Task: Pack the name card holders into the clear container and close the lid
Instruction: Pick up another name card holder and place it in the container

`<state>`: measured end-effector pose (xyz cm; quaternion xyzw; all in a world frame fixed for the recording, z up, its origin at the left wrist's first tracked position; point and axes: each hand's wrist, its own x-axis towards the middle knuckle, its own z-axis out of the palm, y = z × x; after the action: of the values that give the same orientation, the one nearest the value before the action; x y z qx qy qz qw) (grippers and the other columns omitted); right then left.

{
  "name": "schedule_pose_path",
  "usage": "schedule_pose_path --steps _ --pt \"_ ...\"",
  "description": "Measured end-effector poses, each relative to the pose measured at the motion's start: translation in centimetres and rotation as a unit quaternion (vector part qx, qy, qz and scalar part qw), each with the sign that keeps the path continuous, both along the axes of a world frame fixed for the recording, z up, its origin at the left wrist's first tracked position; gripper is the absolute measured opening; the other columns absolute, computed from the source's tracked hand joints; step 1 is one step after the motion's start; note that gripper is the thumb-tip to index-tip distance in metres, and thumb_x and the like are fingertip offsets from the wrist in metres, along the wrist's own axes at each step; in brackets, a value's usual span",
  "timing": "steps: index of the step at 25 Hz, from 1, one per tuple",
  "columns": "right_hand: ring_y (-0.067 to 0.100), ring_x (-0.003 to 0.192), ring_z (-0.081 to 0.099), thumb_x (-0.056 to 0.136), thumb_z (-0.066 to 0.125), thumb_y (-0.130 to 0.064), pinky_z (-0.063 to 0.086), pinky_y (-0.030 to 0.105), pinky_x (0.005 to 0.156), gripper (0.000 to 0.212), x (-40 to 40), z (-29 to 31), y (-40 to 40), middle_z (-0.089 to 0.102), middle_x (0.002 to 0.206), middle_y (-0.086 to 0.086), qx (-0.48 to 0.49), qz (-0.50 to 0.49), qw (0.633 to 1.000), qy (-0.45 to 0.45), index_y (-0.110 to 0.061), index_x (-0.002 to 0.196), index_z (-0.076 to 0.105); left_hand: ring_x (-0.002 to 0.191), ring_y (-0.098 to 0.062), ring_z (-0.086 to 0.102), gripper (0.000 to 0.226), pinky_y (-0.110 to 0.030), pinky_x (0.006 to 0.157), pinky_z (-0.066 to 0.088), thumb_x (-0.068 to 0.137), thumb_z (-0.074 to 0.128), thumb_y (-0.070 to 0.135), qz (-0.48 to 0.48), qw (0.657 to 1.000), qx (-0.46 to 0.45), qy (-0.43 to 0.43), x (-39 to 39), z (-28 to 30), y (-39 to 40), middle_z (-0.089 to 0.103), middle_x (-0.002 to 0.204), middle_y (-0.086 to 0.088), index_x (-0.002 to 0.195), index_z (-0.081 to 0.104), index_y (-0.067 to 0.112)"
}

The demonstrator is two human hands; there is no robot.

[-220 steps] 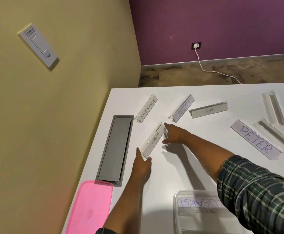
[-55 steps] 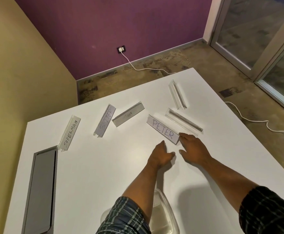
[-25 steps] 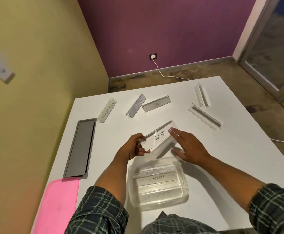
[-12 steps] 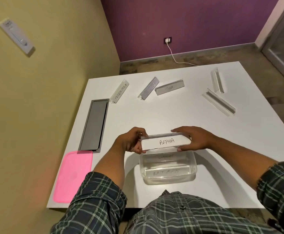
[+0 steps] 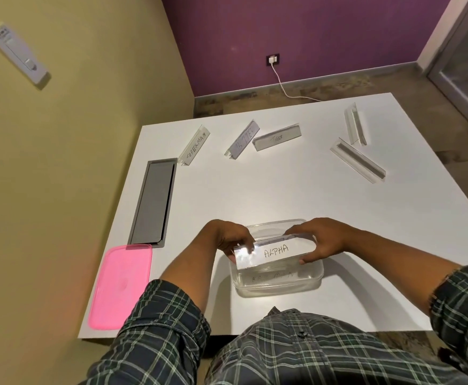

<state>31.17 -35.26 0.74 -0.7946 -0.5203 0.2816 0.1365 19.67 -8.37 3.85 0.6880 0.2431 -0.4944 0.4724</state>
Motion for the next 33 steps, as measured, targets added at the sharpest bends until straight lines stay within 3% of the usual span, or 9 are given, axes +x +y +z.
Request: schedule_pose_path --steps 4,7,10,16,22,26,33 --pt "0.014 0.114 0.062 0.072 0.068 -0.076 0.049 0.033 0.096 0.083 -0.4 -0.5 0.2 0.063 0.133 -0.017 -0.026 0.045 0.997 -0.05 -0.041 0.144 0.044 0.094 -0.028 0.056 0.024 -0.035 0.067 0.055 0.082 0.069 0.0 -0.15 0.986 0.071 -0.015 0.6 -1.0 -1.8 0.057 0.105 -0.011 0.105 0.067 0.006" --pt "0.017 0.113 0.062 0.077 0.066 -0.07 0.047 0.033 0.095 0.081 -0.7 -0.8 0.3 0.064 0.133 -0.012 -0.034 0.095 0.991 -0.09 -0.036 0.147 0.043 0.092 -0.025 0.057 0.029 -0.033 0.064 0.052 0.083 0.072 0.003 -0.236 0.965 0.111 -0.029 0.7 -1.9 -2.8 0.06 0.095 -0.006 0.112 0.069 -0.001" --pt "0.017 0.115 0.06 0.081 0.063 -0.062 0.04 0.033 0.096 0.079 -0.9 -1.2 0.4 0.063 0.132 -0.008 -0.043 0.142 0.979 -0.139 -0.032 0.15 0.039 0.079 -0.023 0.058 0.03 -0.029 0.062 0.049 0.08 0.072 0.005 -0.277 0.947 0.151 -0.056 0.5 -3.0 -3.3 0.063 0.086 -0.006 0.109 0.071 -0.001" --pt "0.027 0.103 0.063 0.084 0.062 -0.057 0.031 0.042 0.095 0.082 -1.3 -2.5 0.6 0.063 0.123 0.003 -0.086 0.225 0.938 -0.25 -0.024 0.151 0.028 0.075 -0.02 0.055 0.034 -0.028 0.067 0.045 0.078 0.076 0.011 -0.315 0.925 0.187 -0.107 -0.4 -4.8 -3.9 0.062 0.087 -0.006 0.11 0.072 0.002" --pt "0.03 0.101 0.064 0.079 0.071 -0.051 0.038 0.042 0.096 0.078 -2.1 -3.4 1.6 0.064 0.121 0.005 -0.126 0.236 0.932 -0.243 -0.024 0.143 0.035 0.081 -0.019 0.058 0.03 -0.028 0.07 0.046 0.076 0.076 0.004 -0.335 0.909 0.208 -0.133 -1.1 -5.1 -4.4 0.064 0.088 -0.012 0.105 0.073 -0.004" --pt "0.033 0.099 0.065 0.08 0.071 -0.041 0.049 0.041 0.087 0.068 -2.9 -3.7 2.0 0.065 0.116 0.009 -0.151 0.222 0.937 -0.225 -0.023 0.138 0.04 0.091 -0.029 0.066 0.029 -0.037 0.08 0.055 0.076 0.079 0.013 -0.38 0.873 0.257 -0.166 -1.4 -4.7 -4.8 0.072 0.1 -0.017 0.101 0.072 -0.001" --pt "0.035 0.099 0.064 0.088 0.065 -0.027 0.052 0.042 0.082 0.058 -3.4 -3.7 2.4 0.066 0.114 0.016 -0.203 0.223 0.931 -0.205 -0.021 0.141 0.041 0.095 -0.033 0.068 0.028 -0.037 0.076 0.055 0.074 0.08 0.018 -0.421 0.819 0.315 -0.231 -2.6 -4.8 -4.9 0.071 0.105 -0.016 0.097 0.071 0.005"
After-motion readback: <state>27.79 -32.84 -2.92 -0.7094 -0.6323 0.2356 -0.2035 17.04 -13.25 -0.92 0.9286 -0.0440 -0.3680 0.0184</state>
